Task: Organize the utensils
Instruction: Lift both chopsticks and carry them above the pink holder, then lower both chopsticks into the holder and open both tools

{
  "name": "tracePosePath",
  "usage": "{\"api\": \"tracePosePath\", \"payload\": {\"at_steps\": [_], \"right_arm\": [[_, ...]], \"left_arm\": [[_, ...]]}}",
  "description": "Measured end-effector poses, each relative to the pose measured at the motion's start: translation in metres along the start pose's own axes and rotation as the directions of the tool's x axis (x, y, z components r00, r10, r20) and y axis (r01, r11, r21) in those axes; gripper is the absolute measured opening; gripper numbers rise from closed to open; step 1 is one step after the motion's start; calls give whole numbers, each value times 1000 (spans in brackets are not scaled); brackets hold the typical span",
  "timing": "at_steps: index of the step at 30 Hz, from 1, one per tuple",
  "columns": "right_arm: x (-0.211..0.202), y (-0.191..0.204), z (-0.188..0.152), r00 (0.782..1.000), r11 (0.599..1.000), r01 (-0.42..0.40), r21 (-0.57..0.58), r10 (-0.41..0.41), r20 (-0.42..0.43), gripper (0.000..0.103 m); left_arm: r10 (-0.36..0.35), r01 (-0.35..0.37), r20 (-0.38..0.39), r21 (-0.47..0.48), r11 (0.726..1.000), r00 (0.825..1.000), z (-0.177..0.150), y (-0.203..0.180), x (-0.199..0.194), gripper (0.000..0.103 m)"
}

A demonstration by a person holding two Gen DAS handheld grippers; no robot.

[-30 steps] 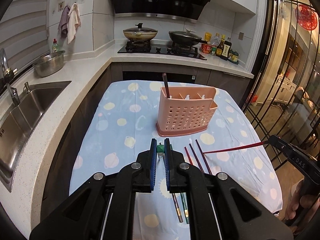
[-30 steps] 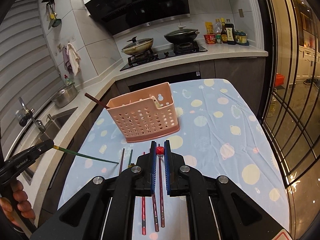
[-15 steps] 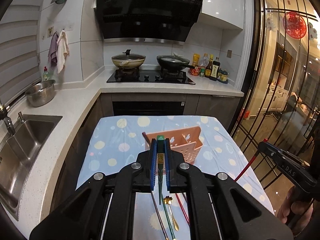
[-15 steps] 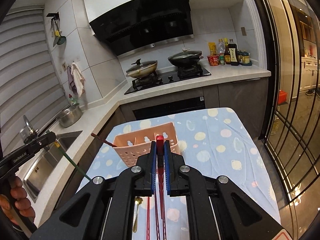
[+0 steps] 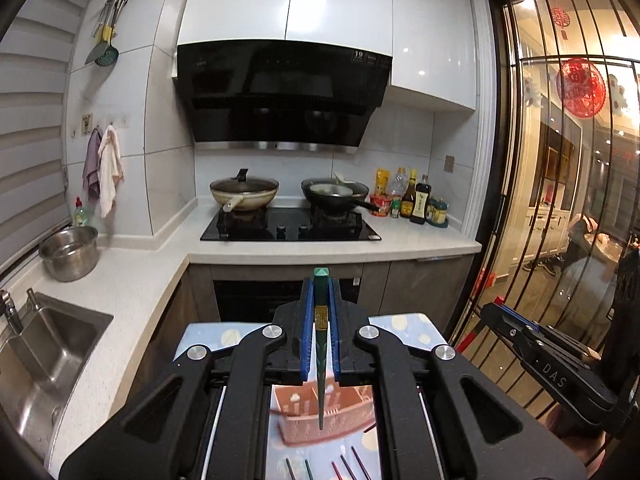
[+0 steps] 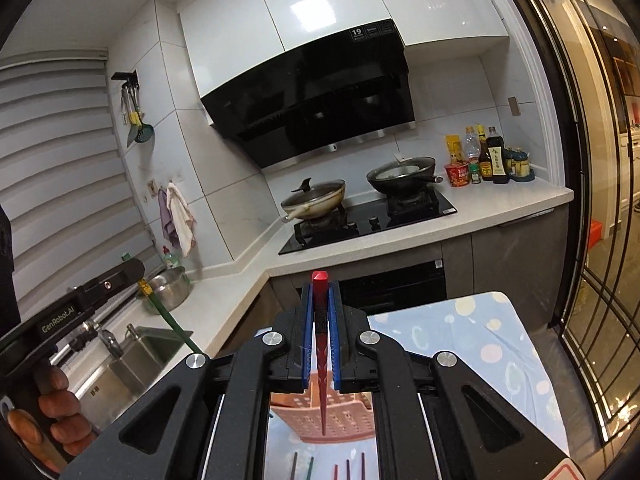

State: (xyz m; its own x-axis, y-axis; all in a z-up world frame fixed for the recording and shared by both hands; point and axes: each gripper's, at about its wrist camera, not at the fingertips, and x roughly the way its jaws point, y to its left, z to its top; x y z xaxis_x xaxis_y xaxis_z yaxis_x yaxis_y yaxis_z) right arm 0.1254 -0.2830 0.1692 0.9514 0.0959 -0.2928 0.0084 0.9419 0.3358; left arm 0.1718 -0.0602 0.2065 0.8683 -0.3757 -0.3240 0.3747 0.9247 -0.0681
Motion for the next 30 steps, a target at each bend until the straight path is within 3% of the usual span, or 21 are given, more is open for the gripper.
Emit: {"api": "tracePosePath", "payload": {"at_steps": [7, 16, 24, 26, 30], "right_arm": [[42, 14, 7, 1000, 1000, 3, -20, -3, 11, 7], [90, 5, -18, 996, 999, 44, -23, -46, -78, 7], [107, -2, -43, 985, 993, 100, -61, -108, -137, 7], [107, -5, -46, 984, 993, 105, -51, -111, -138, 10], [100, -8, -46, 985, 992, 118, -38, -122, -123, 26]], "left_arm": [[21, -20, -4, 3, 1000, 1000, 0, 9, 33, 7], [26, -29, -80, -31, 999, 996, -28, 28, 70, 7], [31, -38, -135, -49, 998, 990, -46, 35, 85, 7], [33, -41, -147, -54, 998, 989, -49, 36, 87, 7], [53, -64, -154, -66, 996, 987, -50, 38, 86, 9]]}}
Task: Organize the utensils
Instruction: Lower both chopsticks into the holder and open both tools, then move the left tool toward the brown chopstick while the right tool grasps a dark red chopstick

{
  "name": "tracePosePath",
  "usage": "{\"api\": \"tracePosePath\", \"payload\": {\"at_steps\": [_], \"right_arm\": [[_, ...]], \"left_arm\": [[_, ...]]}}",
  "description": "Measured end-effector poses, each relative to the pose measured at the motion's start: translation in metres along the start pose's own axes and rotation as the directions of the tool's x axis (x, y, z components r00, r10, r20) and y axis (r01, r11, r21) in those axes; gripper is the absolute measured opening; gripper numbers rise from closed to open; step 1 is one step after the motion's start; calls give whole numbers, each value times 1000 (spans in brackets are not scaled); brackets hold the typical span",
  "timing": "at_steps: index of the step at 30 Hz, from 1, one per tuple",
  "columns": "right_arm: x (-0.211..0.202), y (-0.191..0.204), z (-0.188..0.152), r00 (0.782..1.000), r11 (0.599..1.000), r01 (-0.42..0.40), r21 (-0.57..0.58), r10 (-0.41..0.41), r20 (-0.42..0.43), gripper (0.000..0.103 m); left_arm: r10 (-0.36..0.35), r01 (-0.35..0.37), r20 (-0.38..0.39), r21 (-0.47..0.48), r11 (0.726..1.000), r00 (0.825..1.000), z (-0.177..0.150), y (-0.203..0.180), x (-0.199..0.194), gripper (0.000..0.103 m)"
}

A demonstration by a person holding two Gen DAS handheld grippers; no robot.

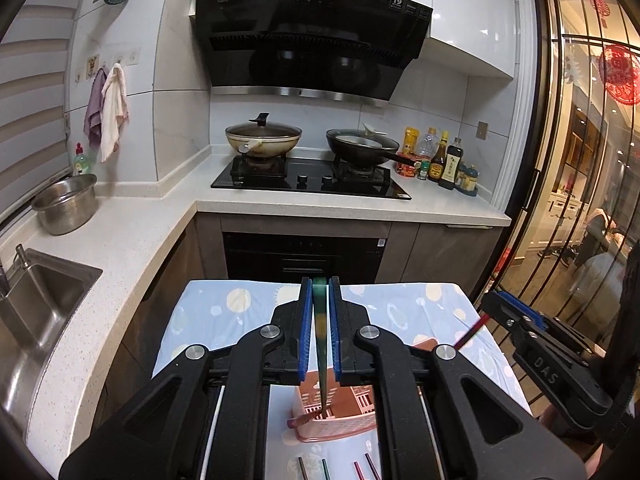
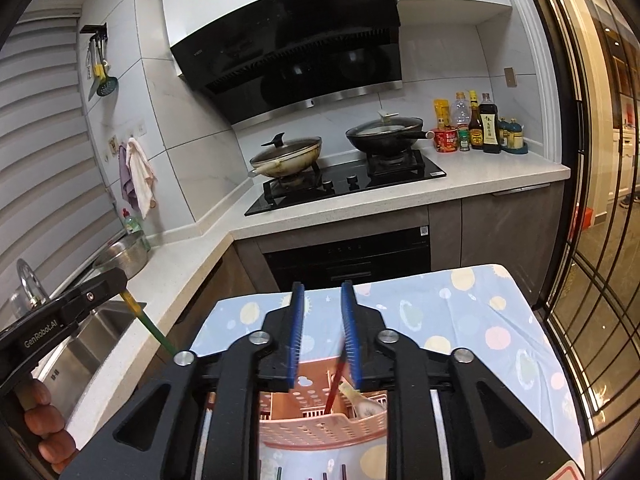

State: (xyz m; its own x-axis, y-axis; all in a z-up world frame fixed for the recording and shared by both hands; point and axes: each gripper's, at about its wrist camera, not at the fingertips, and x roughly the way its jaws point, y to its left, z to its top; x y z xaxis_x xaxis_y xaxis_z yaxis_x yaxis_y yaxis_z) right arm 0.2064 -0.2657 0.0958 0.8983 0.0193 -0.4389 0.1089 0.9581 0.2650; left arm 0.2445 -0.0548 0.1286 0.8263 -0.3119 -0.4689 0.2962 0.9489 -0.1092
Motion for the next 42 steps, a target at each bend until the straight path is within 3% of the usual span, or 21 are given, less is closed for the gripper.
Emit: {"api": "tracePosePath", "payload": {"at_steps": [2, 4, 6, 9, 21, 29, 42], "right_arm": [[-6, -1, 0, 1000, 1000, 5, 8, -5, 16, 36], [-13, -2, 0, 1000, 1000, 2, 11, -2, 27, 38], [-20, -3, 0, 999, 1000, 2, 11, -3, 34, 41], [-30, -4, -2, 999, 1000, -8, 21, 7, 40, 45], [-80, 0, -26, 999, 999, -31, 15, 30, 36, 46], [-113, 0, -58, 999, 999, -39, 0, 39, 7, 46], [-136, -9, -121, 994, 1000, -8, -10, 6, -111, 46]], "left_arm": [[11, -11, -4, -13, 1000, 1000, 0, 2, -1, 21], [26, -26, 4, -17, 1000, 1000, 0, 2, -5, 35], [38, -38, 10, -14, 999, 999, -1, 2, -9, 40], [50, -50, 12, -6, 999, 999, -3, -1, -15, 43], [85, -86, 26, 26, 996, 996, -20, -14, -46, 64], [98, -98, 16, 62, 993, 995, -46, -26, -71, 69], [108, -102, -93, 60, 993, 990, -103, -22, -85, 69]]}}
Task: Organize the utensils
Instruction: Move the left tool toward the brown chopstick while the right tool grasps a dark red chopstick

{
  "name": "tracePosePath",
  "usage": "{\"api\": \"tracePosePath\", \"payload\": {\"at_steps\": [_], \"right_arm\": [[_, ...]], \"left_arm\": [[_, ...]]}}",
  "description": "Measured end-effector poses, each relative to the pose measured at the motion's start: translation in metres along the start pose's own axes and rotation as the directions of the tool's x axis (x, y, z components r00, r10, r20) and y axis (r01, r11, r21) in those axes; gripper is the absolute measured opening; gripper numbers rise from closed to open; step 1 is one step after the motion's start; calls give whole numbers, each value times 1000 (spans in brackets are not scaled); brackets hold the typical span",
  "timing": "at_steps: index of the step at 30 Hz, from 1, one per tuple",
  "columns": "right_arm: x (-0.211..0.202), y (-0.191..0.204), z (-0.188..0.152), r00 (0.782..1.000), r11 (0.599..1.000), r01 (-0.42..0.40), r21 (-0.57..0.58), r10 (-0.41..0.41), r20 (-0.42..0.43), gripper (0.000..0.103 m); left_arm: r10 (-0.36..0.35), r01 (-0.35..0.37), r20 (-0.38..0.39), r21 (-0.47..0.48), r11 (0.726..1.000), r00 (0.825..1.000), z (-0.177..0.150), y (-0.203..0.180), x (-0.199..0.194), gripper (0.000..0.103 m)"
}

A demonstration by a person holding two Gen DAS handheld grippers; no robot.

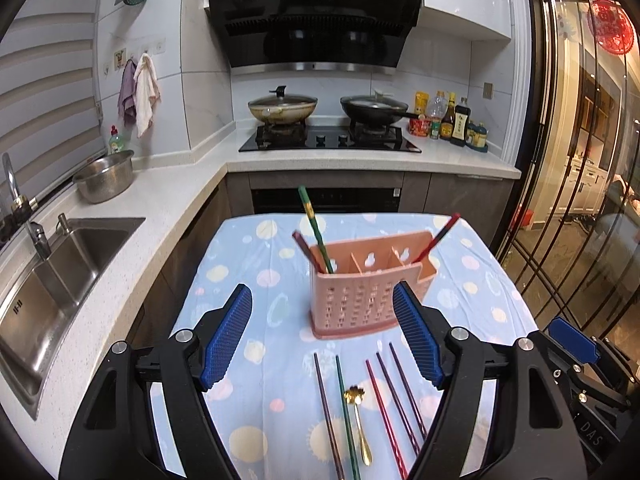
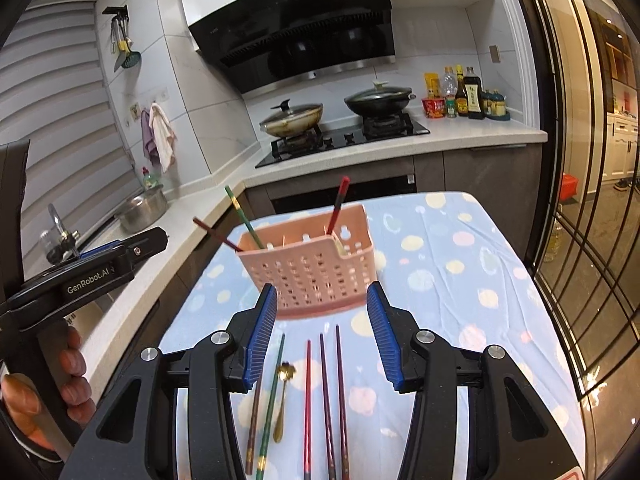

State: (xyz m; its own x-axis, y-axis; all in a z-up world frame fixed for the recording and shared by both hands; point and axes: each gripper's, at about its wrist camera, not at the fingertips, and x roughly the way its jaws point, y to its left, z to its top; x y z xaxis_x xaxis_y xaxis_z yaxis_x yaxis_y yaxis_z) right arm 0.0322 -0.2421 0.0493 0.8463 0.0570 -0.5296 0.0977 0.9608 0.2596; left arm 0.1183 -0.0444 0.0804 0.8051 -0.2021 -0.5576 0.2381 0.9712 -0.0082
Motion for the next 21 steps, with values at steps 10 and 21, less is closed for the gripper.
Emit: {"api": "tracePosePath", "payload": {"at_steps": [10, 21], "right_arm": [[6, -6, -54, 992, 999, 40, -17, -42, -122, 46], [27, -20, -112, 961, 996, 77, -36, -83, -263, 46]], "left_arm": [[14, -13, -116, 4, 1000, 993, -53, 3, 6, 69], [36, -32, -288, 19, 999, 957, -129, 5, 29, 69]]}}
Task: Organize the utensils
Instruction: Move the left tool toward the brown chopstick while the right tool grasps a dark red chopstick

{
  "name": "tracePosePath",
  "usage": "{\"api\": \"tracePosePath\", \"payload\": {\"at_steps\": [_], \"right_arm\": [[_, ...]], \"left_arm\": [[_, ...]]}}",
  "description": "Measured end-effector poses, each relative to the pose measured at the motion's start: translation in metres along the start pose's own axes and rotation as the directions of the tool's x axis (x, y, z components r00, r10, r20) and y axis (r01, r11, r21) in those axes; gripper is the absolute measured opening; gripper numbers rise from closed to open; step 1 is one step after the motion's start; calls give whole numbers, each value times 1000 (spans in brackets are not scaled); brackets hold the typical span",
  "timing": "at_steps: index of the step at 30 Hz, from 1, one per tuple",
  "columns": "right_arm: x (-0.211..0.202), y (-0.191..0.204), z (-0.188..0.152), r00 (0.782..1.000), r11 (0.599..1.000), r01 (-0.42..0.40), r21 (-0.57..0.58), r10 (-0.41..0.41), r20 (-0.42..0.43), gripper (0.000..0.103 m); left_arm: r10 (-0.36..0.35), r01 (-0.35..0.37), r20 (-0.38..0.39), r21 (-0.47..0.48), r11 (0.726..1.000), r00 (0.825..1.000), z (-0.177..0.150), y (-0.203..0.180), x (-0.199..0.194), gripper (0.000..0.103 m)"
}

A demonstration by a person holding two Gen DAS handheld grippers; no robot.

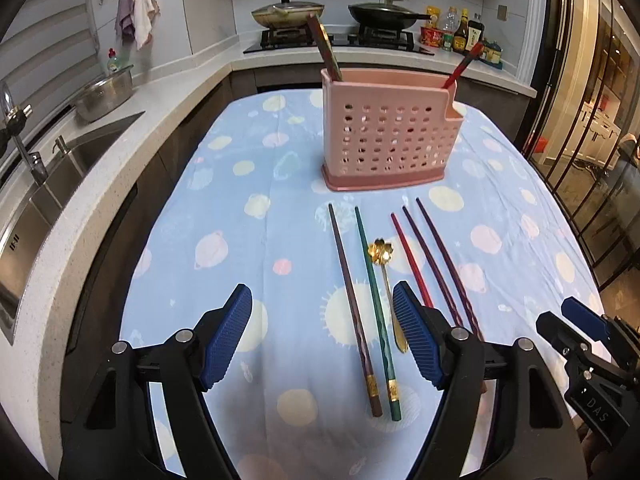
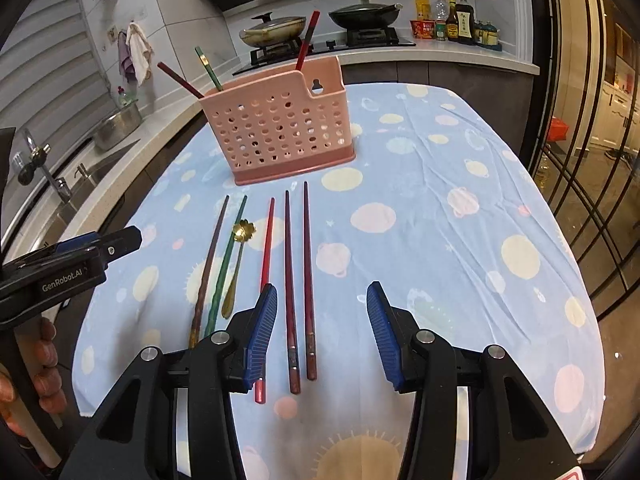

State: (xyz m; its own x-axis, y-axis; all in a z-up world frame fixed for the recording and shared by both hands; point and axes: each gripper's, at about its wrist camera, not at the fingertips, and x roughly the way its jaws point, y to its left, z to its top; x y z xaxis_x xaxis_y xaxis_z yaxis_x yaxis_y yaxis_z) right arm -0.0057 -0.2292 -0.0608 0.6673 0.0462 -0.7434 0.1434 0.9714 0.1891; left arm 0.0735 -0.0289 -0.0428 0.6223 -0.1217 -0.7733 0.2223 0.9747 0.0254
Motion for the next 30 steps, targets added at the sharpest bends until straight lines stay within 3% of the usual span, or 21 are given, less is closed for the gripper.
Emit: {"api": "tracePosePath", "payload": {"at_steps": [7, 23, 30], "right_arm": [[22, -4, -14, 999, 1000, 9, 4, -9, -53, 46], [49, 3, -17, 995, 1000, 8, -27, -11, -100, 43], [60, 4, -17, 993, 1000, 7, -29, -11, -122, 33]], "left_arm": [[16, -16, -66, -4, 1000, 998, -21, 3, 19, 69], [34, -35, -130, -3, 999, 991, -31, 6, 45, 69], [37, -39, -148, -11, 999, 988, -34, 11, 53, 69]]}}
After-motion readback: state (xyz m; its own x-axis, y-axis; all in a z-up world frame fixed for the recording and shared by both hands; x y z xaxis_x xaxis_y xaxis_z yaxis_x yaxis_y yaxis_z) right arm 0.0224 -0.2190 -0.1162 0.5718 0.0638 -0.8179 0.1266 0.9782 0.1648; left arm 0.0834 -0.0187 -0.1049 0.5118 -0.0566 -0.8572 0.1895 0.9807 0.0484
